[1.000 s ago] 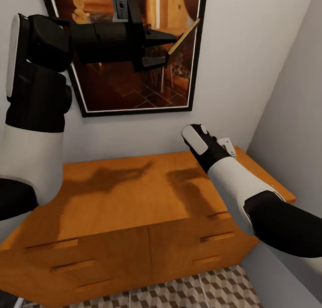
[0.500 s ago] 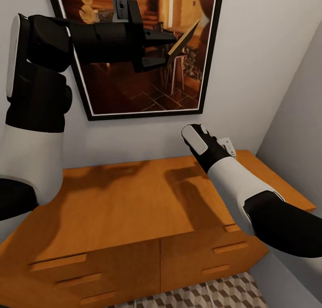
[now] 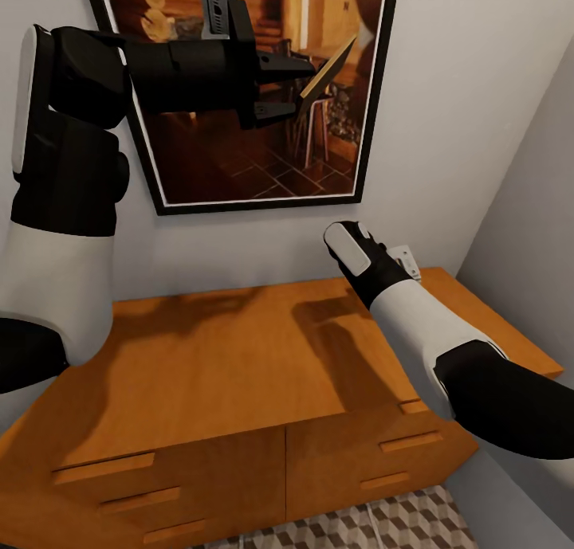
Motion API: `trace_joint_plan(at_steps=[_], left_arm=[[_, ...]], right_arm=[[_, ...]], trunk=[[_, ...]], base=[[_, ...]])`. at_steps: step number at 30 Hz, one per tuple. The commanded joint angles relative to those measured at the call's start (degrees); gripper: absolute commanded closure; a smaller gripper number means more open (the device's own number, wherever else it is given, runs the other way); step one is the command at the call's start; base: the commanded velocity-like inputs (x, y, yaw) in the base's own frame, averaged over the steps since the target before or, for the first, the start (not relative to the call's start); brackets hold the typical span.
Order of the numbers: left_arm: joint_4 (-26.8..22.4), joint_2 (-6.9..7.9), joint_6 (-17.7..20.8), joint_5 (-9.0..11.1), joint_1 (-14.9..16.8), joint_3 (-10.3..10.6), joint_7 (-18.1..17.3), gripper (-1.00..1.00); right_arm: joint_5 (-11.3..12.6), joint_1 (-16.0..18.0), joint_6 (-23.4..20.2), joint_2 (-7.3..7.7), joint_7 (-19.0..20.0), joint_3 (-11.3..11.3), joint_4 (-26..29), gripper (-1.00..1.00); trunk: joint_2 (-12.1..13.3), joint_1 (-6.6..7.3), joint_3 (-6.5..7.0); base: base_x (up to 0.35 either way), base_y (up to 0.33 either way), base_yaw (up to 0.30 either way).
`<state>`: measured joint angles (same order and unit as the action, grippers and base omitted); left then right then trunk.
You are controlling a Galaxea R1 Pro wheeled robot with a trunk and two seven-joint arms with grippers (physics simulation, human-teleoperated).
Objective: Take the four mousetraps from the cabinet in the bathroom and place them on the bathroom floor. Make sure all four end up on the same floor surface, and ensure that at least two of them are either under or directly next to the same bathroom sink.
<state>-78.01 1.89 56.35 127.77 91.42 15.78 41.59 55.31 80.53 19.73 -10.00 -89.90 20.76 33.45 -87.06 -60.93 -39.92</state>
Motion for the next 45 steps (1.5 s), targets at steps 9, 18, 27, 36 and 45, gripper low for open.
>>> trace_joint_plan(at_steps=[9,18,27,36,45], left_arm=[[0.0,0.00,0.0,0.5,0.1,0.0,0.6,1.00],[0.0,-0.08,0.0,0.6,0.0,0.1,0.6,1.00],[0.0,-0.20,-0.1,0.6,0.0,1.1,0.5,1.00],[0.0,-0.22,-0.1,0.5,0.0,1.3,0.5,1.00],[0.0,-0.22,-0.1,0.5,0.0,1.6,0.5,1.00]], right_arm=[[0.4,0.1,-0.2,0.00,-0.1,0.3,-0.4,-1.00],[0.4,-0.2,-8.9,0.00,-0.1,3.1,-0.5,-1.00],[0.2,-0.3,-13.1,0.00,-0.1,4.8,-0.5,-1.00],[-0.1,-0.5,-16.9,0.00,-0.1,4.9,-0.6,-1.00],[-0.1,-2.0,-21.5,0.00,-0.1,5.0,-0.6,-1.00]], trunk=[[0.0,0.00,-0.06],[0.0,0.00,-0.06],[0.0,0.00,-0.06],[0.0,0.00,-0.06],[0.0,0.00,-0.06]], base=[[0.104,0.030,0.000],[0.136,0.011,0.000],[0.005,0.000,0.000],[0.000,0.000,0.000],[0.032,0.000,0.000]])
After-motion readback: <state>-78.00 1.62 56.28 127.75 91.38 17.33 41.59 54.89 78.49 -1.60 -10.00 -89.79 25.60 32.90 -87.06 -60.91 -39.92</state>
